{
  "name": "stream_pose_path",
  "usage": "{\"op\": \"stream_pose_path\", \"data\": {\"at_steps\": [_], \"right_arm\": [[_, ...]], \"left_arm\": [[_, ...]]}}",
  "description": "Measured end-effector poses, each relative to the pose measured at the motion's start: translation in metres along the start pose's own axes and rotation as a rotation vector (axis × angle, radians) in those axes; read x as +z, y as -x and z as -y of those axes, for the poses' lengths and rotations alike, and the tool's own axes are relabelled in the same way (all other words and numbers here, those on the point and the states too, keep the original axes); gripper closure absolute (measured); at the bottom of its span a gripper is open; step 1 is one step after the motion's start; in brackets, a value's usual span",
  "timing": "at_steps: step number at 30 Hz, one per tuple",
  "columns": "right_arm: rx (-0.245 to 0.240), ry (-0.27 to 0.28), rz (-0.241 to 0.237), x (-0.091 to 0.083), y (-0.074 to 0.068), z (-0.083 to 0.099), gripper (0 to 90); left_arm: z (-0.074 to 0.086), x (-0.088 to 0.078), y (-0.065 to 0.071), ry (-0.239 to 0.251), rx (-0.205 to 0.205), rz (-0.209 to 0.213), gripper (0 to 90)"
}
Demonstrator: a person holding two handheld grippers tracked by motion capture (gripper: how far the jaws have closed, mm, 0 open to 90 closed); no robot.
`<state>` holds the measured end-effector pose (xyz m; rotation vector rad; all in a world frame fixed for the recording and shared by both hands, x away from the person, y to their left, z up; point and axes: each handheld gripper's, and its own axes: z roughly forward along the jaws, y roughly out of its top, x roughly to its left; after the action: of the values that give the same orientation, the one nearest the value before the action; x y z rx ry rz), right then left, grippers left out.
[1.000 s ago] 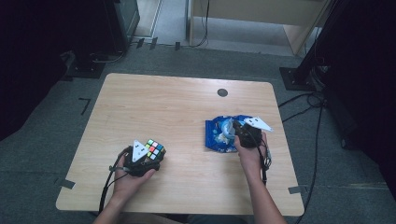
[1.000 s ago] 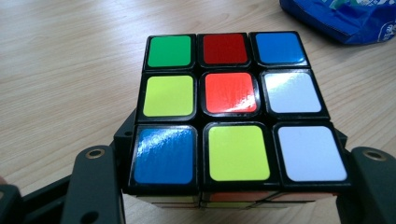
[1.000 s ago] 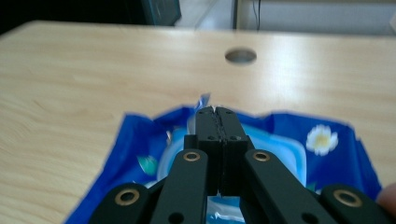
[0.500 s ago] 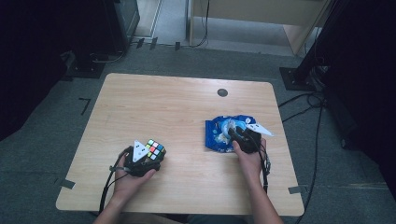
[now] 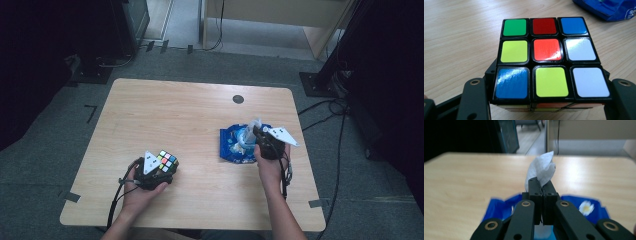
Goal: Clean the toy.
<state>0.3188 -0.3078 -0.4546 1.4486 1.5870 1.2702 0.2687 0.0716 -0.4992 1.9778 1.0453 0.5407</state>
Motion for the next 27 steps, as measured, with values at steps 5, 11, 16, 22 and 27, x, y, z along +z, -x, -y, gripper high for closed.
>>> {"op": "stream_pose_path", "data": {"at_steps": [5, 11, 16, 22, 27], "right_arm": [[-0.018, -0.061, 0.016, 0.003, 0.002, 0.002, 86.6], [0.061, -0.072, 0.024, 0.004, 0.016, 0.021, 60.0], [0.09, -0.067, -0.014, 0.002, 0.021, 0.025, 43.9], [0.079, -0.159, 0.059, 0.012, 0.022, 0.035, 45.2], [0.011, -0.177, 0.107, 0.017, 0.017, 0.038, 49.5]], "left_arm": [[0.0, 0.0, 0.001, 0.002, -0.001, 0.0, 33.7], [0.0, 0.0, 0.0, 0.001, -0.003, -0.002, 33.7], [0.001, 0.001, 0.0, -0.003, -0.002, 0.001, 33.7], [0.0, 0.0, 0.0, 0.0, -0.003, -0.002, 33.7], [0.001, 0.0, -0.001, 0.0, -0.004, -0.002, 33.7]]}}
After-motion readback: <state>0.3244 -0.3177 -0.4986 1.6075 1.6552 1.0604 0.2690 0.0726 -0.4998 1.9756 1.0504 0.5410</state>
